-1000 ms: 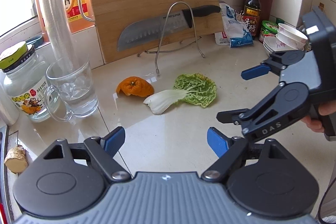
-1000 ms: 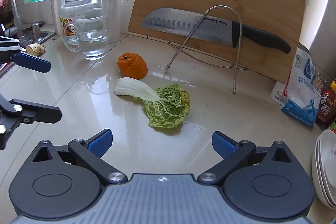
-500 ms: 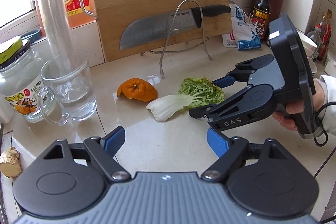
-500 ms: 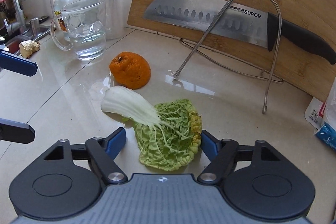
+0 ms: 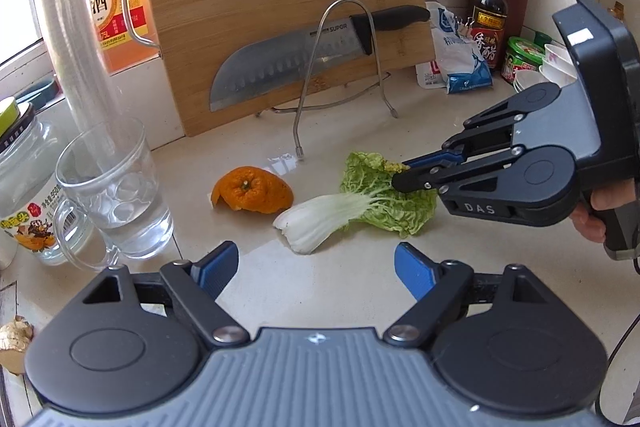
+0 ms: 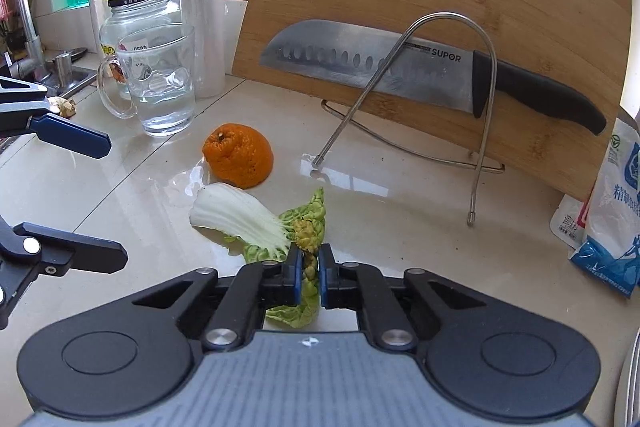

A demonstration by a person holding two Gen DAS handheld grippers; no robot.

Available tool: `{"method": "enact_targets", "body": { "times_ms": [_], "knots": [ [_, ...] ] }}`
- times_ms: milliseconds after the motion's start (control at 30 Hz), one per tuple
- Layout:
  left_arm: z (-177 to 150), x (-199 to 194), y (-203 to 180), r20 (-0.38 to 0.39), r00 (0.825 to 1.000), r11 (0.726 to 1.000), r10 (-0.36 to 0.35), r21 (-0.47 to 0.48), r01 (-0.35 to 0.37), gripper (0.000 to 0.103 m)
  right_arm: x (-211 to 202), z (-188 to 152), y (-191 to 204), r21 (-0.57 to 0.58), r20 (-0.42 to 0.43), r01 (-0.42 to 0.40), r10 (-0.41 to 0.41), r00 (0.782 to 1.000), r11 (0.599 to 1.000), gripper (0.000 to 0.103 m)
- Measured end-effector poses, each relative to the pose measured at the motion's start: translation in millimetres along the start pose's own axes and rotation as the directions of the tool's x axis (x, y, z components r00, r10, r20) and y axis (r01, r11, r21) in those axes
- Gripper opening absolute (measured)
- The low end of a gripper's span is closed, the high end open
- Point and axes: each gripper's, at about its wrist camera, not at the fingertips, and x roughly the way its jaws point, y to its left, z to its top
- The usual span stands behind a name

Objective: Collect trash
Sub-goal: 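Grasp the white-stemmed cabbage leaf by its green edge with the right tool, then grasp the orange mandarin with the left tool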

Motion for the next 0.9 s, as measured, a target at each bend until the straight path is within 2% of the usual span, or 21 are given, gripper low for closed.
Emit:
{"method": "enact_targets", "body": {
  "times_ms": [200,367,500,733,900],
  "knots": [
    [9,10,-1,0.017,1.0,1.0,0.014,0.019,-0.015,0.085,-24,0,2,-0.004,0.03,0.011,-0.011,0.999,1.0,0.008],
    [17,29,2,0.023,0.999,1.0,0.032,-0.002,-0.031,0.085,-46,-4,5,-0.013,0.04,0.02,-0.019,0.999,1.0,0.008],
    [22,53,5,0.011,0.995,0.994,0.104,-0.025,-0.103,0.085,-55,-10,3,0.004,0.039,0.029,-0.029,0.999,1.0,0.008],
    [29,85,5,0.032,0.967,0.968,0.251,-0.026,-0.25,0.084,-61,-19,-3,0.037,0.033,0.039,-0.04,0.999,0.999,0.008],
    [32,99,11,0.007,0.967,0.965,0.254,-0.063,-0.253,0.082,-61,-22,-3,0.05,0.029,0.039,-0.04,0.999,0.998,0.008]
  ]
}}
